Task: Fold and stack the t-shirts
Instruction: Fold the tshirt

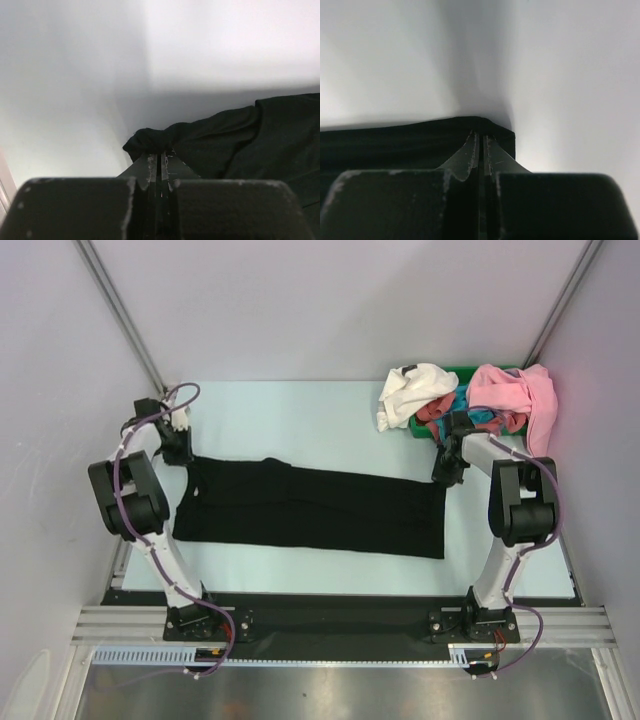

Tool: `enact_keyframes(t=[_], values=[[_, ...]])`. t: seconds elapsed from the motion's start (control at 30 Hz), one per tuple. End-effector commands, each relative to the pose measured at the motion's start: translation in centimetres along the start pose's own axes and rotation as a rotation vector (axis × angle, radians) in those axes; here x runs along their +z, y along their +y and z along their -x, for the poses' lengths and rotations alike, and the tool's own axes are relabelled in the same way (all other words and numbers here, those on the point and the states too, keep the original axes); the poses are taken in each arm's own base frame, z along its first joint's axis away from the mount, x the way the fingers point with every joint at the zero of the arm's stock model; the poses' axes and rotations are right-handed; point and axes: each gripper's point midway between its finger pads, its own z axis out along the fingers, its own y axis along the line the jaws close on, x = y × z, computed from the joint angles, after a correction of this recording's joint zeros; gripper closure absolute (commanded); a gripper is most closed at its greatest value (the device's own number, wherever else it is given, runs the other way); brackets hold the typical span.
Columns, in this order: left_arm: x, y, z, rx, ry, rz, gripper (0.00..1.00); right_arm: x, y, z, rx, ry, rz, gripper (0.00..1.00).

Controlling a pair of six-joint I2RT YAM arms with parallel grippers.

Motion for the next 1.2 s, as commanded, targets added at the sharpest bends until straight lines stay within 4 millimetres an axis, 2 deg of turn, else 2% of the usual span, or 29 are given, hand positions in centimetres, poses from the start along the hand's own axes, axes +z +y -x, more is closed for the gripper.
enact_keyframes(t=[0.0,0.07,0.1,0.17,0.2,0.23,0.3,0.37,0.43,0.47,0.5,0.53,0.57,0.6,0.63,0.67,0.7,0.73,0.8,0.83,0.87,0.9,0.93,1.0,1.03,1.07,1.13,1.17], values=[[-0.1,0.8,5.5,0.018,-0.141,0.027,1.00,0.8,-1.6,3.8,0.000,-0.093,-0.086,1.00],[1.1,0.5,5.3,0.026,-0.117,0.011,1.00,1.0,-1.5,4.3,-0.004,-0.097,-0.091,1.00],[1.2,0.3,5.9,0.036,-0.125,0.004,1.00,0.8,-1.3,5.2,-0.003,-0.112,-0.086,1.00],[2.0,-0.2,5.8,0.052,-0.110,-0.013,0.93,0.7,-0.9,5.6,-0.004,-0.111,-0.080,0.95],[2.0,-0.4,6.2,0.060,-0.115,-0.019,0.86,0.4,-0.8,6.0,0.002,-0.119,-0.076,0.81],[2.0,-0.6,6.1,0.065,-0.110,-0.026,0.66,-0.6,-0.5,6.8,0.009,-0.139,-0.064,0.72],[1.3,-0.7,6.8,0.071,-0.132,-0.019,0.44,-2.1,-0.1,7.7,0.017,-0.173,-0.055,0.55],[0.3,-0.4,7.4,0.078,-0.153,0.003,0.40,-5.2,1.1,9.2,0.013,-0.245,-0.046,0.51],[-2.1,-0.7,8.3,0.099,-0.198,0.017,0.38,-7.4,1.5,9.8,0.006,-0.301,-0.087,0.48],[-3.2,-1.0,8.6,0.106,-0.220,0.020,0.37,-9.6,3.8,10.2,-0.006,-0.357,-0.056,0.48],[-4.7,-1.9,8.3,0.113,-0.243,-0.003,0.36,-10.6,4.9,10.3,-0.008,-0.385,-0.043,0.48],[-5.5,-2.8,7.9,0.126,-0.252,-0.027,0.36,-11.5,6.7,10.2,-0.022,-0.414,-0.002,0.48],[-5.9,-3.6,7.2,0.135,-0.249,-0.056,0.36,-12.3,9.9,9.2,-0.050,-0.426,0.060,0.49],[-5.4,-4.3,5.2,0.137,-0.207,-0.082,0.37,-13.0,12.4,8.4,-0.079,-0.427,0.135,0.50],[-6.0,-5.2,4.1,0.164,-0.182,-0.091,0.38,-13.5,14.9,8.1,-0.094,-0.442,0.205,0.51],[-5.8,-5.5,2.9,0.169,-0.148,-0.096,0.40,-14.1,18.3,6.5,-0.124,-0.431,0.288,0.51],[-5.1,-5.9,0.8,0.164,-0.094,-0.109,0.42,-13.9,20.8,5.2,-0.141,-0.388,0.372,0.53],[-5.0,-6.3,-0.5,0.166,-0.059,-0.127,0.42,-14.2,23.0,4.8,-0.150,-0.387,0.449,0.53],[-4.2,-6.6,-2.9,0.161,0.000,-0.144,0.41,-14.8,27.5,2.2,-0.159,-0.308,0.589,0.55],[-4.0,-6.6,-3.5,0.164,0.014,-0.144,0.41,-13.8,29.3,1.5,-0.167,-0.285,0.630,0.56],[-3.7,-6.6,-3.9,0.162,0.024,-0.147,0.41,-13.6,30.7,0.8,-0.174,-0.262,0.667,0.57],[-3.3,-6.5,-4.4,0.160,0.030,-0.145,0.40,-13.6,32.4,-0.7,-0.193,-0.218,0.711,0.57],[-3.0,-6.5,-4.5,0.160,0.035,-0.147,0.41,-12.7,34.0,-1.1,-0.201,-0.187,0.724,0.57],[-2.3,-6.5,-4.5,0.159,0.044,-0.155,0.41,-12.3,36.0,-2.5,-0.222,-0.130,0.771,0.59],[-2.1,-6.7,-4.6,0.159,0.052,-0.165,0.42,-12.8,37.4,-2.9,-0.219,-0.116,0.805,0.59],[-1.8,-7.0,-4.8,0.155,0.062,-0.186,0.44,-11.1,38.2,-4.0,-0.229,-0.071,0.802,0.59],[-1.5,-7.6,-5.1,0.165,0.076,-0.202,0.48,-10.7,39.3,-5.4,-0.246,-0.024,0.811,0.61],[-1.5,-7.7,-5.2,0.169,0.080,-0.202,0.50,-9.2,39.4,-6.2,-0.248,0.006,0.790,0.61]])
